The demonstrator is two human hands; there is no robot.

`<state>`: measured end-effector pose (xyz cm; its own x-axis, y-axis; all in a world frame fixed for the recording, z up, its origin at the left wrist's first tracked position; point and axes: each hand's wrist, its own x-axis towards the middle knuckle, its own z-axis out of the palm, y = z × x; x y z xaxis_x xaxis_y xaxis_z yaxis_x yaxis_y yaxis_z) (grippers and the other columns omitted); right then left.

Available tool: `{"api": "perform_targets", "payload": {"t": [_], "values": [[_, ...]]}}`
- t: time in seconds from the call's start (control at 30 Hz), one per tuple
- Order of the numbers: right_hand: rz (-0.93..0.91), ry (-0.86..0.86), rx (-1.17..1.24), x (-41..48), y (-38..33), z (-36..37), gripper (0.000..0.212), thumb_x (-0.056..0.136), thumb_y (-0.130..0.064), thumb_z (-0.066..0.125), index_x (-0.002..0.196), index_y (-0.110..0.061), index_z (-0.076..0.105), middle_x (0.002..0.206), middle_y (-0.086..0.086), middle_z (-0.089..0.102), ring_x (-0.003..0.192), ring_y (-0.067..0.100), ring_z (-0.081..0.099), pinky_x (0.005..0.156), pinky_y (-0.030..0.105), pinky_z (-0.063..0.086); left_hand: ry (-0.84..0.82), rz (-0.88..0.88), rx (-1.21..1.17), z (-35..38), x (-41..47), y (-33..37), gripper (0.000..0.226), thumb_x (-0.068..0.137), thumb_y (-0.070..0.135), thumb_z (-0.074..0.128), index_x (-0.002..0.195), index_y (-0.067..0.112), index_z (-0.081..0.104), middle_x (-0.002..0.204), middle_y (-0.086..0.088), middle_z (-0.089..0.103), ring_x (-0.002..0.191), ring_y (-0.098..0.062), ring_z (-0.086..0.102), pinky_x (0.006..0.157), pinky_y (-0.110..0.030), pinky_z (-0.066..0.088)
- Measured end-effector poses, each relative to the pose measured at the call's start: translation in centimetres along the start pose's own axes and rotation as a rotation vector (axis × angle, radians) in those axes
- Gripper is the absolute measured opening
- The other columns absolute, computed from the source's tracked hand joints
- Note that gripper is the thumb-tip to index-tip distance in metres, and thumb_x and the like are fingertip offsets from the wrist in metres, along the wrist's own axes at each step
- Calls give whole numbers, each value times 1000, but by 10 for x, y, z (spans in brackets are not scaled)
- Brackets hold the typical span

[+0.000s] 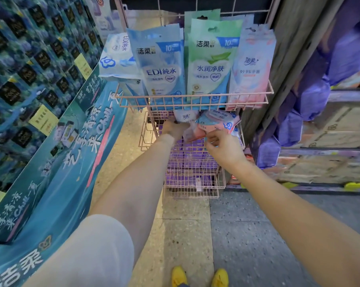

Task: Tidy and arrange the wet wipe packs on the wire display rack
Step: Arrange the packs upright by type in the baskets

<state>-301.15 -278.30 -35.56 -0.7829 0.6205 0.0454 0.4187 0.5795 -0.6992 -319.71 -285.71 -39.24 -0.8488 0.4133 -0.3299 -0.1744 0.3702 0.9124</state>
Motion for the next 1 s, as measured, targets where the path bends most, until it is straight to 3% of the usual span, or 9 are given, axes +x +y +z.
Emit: {"api": "perform_targets", "payload": {"t": [0.17, 0.3, 0.4, 0.5, 0.6, 0.67, 0.77, 0.9, 1.0], "values": [[32, -33, 48, 4, -4, -3, 33, 92, -20, 66, 123, -8, 68, 111, 6, 72, 99, 22, 69, 92, 41, 56, 68, 123, -26, -4, -16, 12, 39, 91, 7, 76, 128, 5, 66, 108, -1, 67, 95, -17, 63, 60, -13, 45], [71, -14, 128, 9, -13, -4, 41, 92, -22, 67, 131, -10, 63, 112, 5, 71, 99, 22, 68, 89, 37, 56, 36, 183, -62, -26, -35, 14, 32, 85, 10, 82, 116, 12, 72, 110, -4, 76, 103, -26, 72, 82, -39, 59], [79, 14, 295, 9, -20, -1, 45, 90, -30, 74, 129, -12, 64, 112, -1, 71, 100, 16, 68, 87, 31, 55, -75, 193, -61, -38, -62, 19, 42, 82, 11, 85, 122, 9, 72, 112, -3, 77, 100, -23, 74, 71, -33, 57], [122, -16, 530, -2, -19, 0, 51, 84, -42, 77, 126, -14, 68, 113, -3, 75, 103, 14, 72, 88, 31, 58, -182, 204, 34, -46, -91, 22, 37, 81, 20, 88, 113, 12, 72, 100, 2, 78, 86, -7, 76, 61, -20, 54], [154, -100, 779, -16, -11, 1, 21, 93, -17, 71, 112, -11, 74, 106, 6, 78, 102, 23, 74, 87, 44, 61, -220, 209, 107, -47, -108, 16, 47, 78, 29, 90, 115, 8, 68, 103, -4, 77, 90, -17, 76, 65, -24, 56], [180, -121, 836, -25, -6, -1, 17, 93, -7, 69, 110, -5, 72, 105, 10, 77, 101, 29, 73, 83, 43, 63, -236, 213, 113, -45, -121, 13, 50, 79, 27, 89, 119, 8, 65, 108, -6, 76, 96, -21, 75, 67, -26, 57], [225, -95, 860, -38, 2, -12, 17, 87, -6, 77, 101, -7, 67, 100, 15, 72, 97, 37, 72, 84, 53, 60, -311, 213, 71, -40, -135, 9, 40, 85, 21, 85, 119, 18, 65, 117, -3, 76, 104, -20, 75, 76, -29, 59], [164, -39, 842, -52, 8, -43, 29, 80, -4, 83, 101, -15, 67, 100, 15, 72, 85, 23, 72, 72, 39, 62, -334, 301, 105, -28, -155, 17, 42, 84, 26, 84, 123, 21, 68, 119, 4, 76, 109, -15, 73, 90, -36, 59], [67, 39, 823, -62, -1, -77, 29, 81, -4, 82, 105, -18, 72, 102, 10, 76, 80, 13, 71, 69, 30, 60, -308, 396, 142, -15, -173, 44, 32, 88, 23, 81, 119, 27, 70, 114, 9, 77, 106, -8, 73, 92, -31, 59]]}}
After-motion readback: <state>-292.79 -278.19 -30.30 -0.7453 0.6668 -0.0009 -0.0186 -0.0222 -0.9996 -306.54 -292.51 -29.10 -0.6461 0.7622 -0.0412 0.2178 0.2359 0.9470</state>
